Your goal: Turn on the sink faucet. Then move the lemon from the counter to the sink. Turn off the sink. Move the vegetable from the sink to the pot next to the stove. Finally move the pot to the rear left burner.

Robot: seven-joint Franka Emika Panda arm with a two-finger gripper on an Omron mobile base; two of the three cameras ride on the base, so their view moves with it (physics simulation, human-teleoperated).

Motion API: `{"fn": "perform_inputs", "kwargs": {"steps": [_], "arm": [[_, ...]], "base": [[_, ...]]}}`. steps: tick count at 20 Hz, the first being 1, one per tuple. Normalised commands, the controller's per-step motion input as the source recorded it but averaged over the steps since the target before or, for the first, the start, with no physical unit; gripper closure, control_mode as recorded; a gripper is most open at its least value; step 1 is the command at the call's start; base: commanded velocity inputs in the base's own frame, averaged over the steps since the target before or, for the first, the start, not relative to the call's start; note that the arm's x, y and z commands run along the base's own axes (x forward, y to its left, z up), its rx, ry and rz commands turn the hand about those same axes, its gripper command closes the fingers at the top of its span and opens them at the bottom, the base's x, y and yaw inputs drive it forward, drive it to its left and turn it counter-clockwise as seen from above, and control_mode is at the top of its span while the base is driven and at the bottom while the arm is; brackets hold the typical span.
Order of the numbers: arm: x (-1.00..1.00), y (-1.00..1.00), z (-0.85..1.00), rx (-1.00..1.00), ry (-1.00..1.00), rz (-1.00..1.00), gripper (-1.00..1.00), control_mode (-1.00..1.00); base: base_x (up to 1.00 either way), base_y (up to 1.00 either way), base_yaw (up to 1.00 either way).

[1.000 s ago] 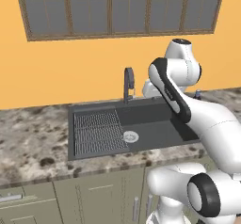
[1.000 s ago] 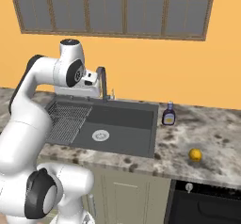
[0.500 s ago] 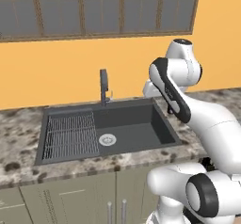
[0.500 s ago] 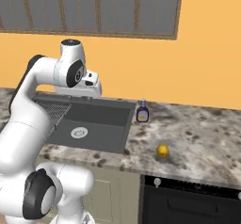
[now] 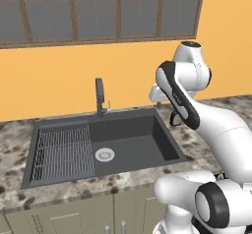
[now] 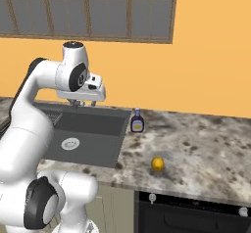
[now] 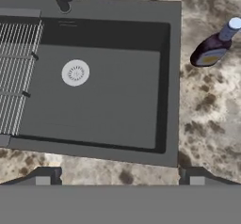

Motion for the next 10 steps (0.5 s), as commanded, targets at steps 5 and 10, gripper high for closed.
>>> {"fn": "perform_inputs", "kwargs": {"steps": [5, 10], "arm": [[0.0, 0.0, 0.0, 0.0, 0.0, 0.0, -1.0, 1.0], [0.23, -0.08, -0.3, 0.01, -0.02, 0.11, -1.0, -1.0]], "base": [[0.6, -0.07, -0.04], [0.0, 0.0, 0.0]]}}
